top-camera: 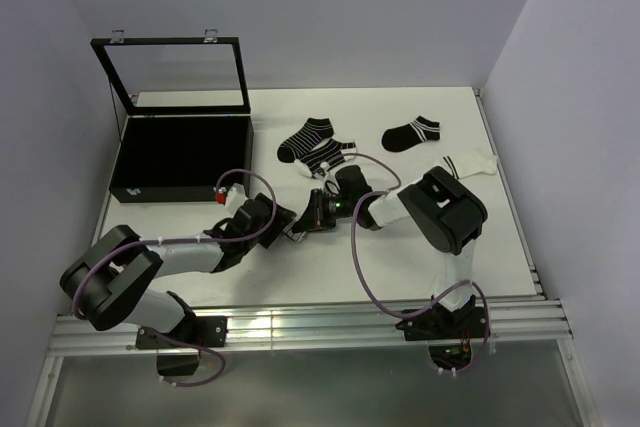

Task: Roll the socks
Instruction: Roll the sock at the center of the board.

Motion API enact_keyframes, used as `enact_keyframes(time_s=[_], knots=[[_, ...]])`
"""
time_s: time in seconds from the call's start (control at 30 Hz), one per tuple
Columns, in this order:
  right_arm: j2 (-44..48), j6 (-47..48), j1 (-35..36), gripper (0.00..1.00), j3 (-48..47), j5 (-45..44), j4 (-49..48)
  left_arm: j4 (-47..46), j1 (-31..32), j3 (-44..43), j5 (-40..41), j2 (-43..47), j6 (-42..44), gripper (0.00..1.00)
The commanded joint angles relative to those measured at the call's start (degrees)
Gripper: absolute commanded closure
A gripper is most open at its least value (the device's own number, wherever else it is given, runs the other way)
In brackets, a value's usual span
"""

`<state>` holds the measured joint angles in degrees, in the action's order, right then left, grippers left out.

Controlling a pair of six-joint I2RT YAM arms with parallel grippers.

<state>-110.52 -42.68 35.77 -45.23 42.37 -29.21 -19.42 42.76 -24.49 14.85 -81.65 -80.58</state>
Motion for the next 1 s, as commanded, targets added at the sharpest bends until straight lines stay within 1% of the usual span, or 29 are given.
enact_keyframes(time_s=[0.0, 0.23, 0.37, 0.73, 0.97], knots=[[-4.00, -4.86, 0.00, 1.00, 3.66, -0.18, -1.80, 5.44, 1.01, -1.00, 0.70, 0.88, -0.73, 0.31], [-4.79, -7.07, -0.44, 1.00, 4.98, -0.79, -4.80, 6.76, 1.44, -2.05, -0.61, -2.02, -1.08, 0.33], [-5.41, -7.77, -0.87, 1.00, 5.77, -0.89, -5.94, 9.31, 1.45, -3.02, 0.62, -2.73, -1.51, 0.36], [-9.36, -12.61, -2.46, 1.00, 8.23, 0.96, -13.32, 13.00, 1.36, -4.86, 1.15, -4.75, -2.13, 0.34], [-10.33, -13.31, -2.98, 1.00, 8.76, 1.31, -14.64, 16.25, 1.36, -6.53, 1.06, -6.86, -1.95, 0.35]])
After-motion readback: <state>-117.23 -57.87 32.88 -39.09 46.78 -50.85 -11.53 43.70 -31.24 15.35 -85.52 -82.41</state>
